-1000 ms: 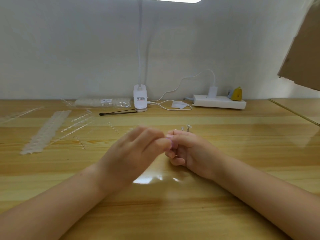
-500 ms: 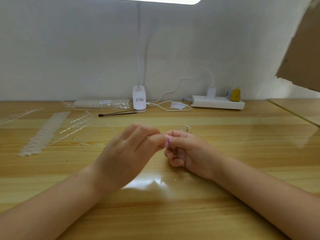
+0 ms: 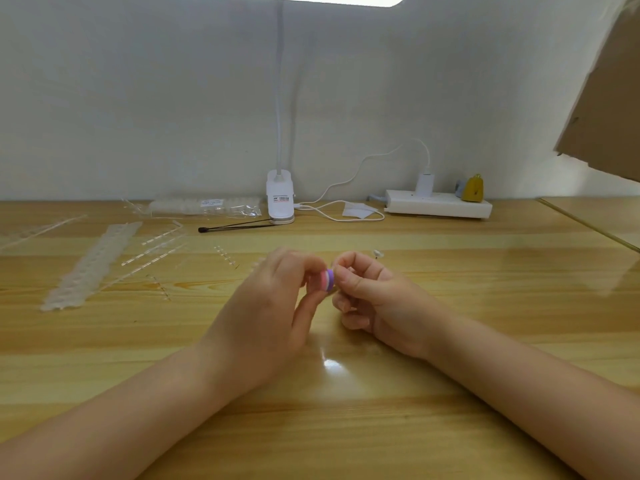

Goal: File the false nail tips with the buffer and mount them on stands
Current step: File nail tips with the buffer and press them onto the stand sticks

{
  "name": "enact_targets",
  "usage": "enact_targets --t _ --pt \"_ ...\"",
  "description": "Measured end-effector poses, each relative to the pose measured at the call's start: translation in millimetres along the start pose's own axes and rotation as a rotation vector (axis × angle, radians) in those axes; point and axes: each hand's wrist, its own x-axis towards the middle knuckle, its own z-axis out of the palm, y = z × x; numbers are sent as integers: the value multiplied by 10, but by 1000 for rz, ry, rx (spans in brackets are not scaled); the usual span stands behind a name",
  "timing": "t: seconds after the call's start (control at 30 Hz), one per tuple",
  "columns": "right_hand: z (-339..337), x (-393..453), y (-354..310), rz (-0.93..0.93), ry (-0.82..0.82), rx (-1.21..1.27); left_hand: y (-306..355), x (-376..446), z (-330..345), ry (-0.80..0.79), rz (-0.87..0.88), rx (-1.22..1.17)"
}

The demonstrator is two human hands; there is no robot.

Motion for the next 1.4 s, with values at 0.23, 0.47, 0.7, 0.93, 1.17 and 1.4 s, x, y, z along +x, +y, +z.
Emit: enact_targets --t 0.23,0.47,0.7,0.93,1.17,1.4 --pt "-7 17 31 -25 -1 5 34 30 -41 77 -308 -281" --pt "-9 30 47 -35 38 18 44 44 -52 101 -486 -418" --pt "-12 32 49 -36 56 12 89 15 -14 8 -478 -360" --pt "-14 32 52 -34 64 10 119 4 -4 -81 -463 -408" --pt "8 39 60 -50 71 -9 136 29 -17 122 -343 -336" --pt "-12 30 52 -42 84 9 91 5 6 -52 -359 -308"
